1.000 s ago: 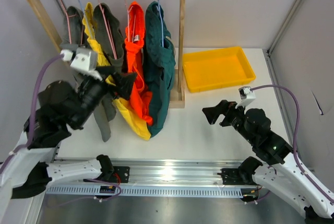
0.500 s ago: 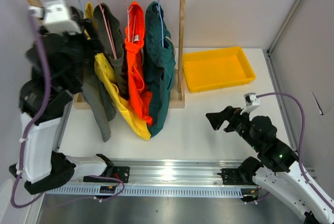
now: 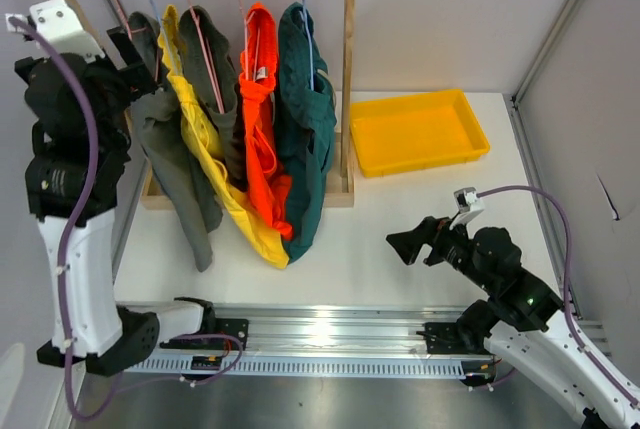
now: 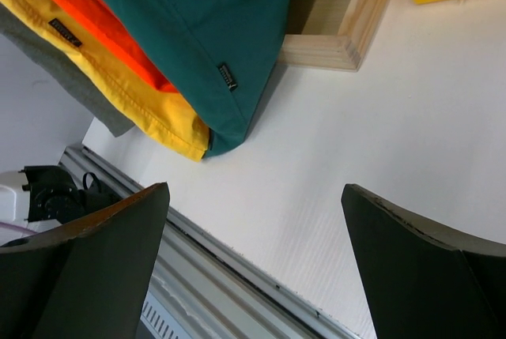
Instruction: Remove the shorts from the hanger
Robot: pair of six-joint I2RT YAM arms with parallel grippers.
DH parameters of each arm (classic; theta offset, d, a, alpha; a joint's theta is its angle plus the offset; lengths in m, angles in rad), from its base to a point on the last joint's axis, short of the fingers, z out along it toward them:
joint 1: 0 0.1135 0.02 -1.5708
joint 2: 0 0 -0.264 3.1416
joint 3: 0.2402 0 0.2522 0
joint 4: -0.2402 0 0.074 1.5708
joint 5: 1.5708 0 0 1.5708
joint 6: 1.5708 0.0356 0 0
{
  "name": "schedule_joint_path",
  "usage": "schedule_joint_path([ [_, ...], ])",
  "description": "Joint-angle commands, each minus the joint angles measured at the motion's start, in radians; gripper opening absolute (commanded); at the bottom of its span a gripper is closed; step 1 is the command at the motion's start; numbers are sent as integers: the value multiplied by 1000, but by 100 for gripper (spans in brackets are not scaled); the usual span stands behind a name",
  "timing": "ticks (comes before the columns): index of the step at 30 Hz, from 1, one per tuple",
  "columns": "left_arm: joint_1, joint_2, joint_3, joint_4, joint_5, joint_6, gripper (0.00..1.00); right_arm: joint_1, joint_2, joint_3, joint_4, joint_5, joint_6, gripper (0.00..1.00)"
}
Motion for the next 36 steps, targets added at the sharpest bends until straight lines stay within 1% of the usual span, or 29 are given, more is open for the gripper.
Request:
schedule_joint_path([
  [1,103,59,20,12,165,-69,98,2,-31,-14,17,-73,-18,99],
  [3,161,99,31,25,217,-101,97,2,-41,-25,22,-87,-17,99],
  [4,179,114,37,27,269,-113,96,2,-46,-28,24,-90,-14,99],
  [5,225,131,43,27,283,-124,94,2,-46,-31,24,-96,-12,99],
  [10,276,212,64,41,358,-138,85,2,-34,-31,28,-93,-15,99],
  [12,293,238,81,42,380,-142,77,2,-31,-32,31,-92,-18,99],
  [14,293,267,110,50,395,-139,72,2,-25,-32,34,-92,-21,99],
  [22,296,379,179,27,388,-141,69,1,-5,-32,36,-75,-24,99],
  [24,296,405,198,19,386,-141,66,1,-2,-31,34,-72,-24,99],
  [27,296,427,212,8,366,-139,58,1,3,-29,36,-72,-24,99],
  [31,299,439,219,2,348,-141,38,-1,17,-28,34,-76,-24,99],
  [33,302,441,219,-1,346,-141,36,-1,20,-26,34,-80,-26,99],
  [35,308,442,213,-5,351,-147,21,-1,21,-26,33,-81,-28,99],
  [36,310,442,213,-10,348,-149,6,-1,23,-26,33,-80,-26,99],
])
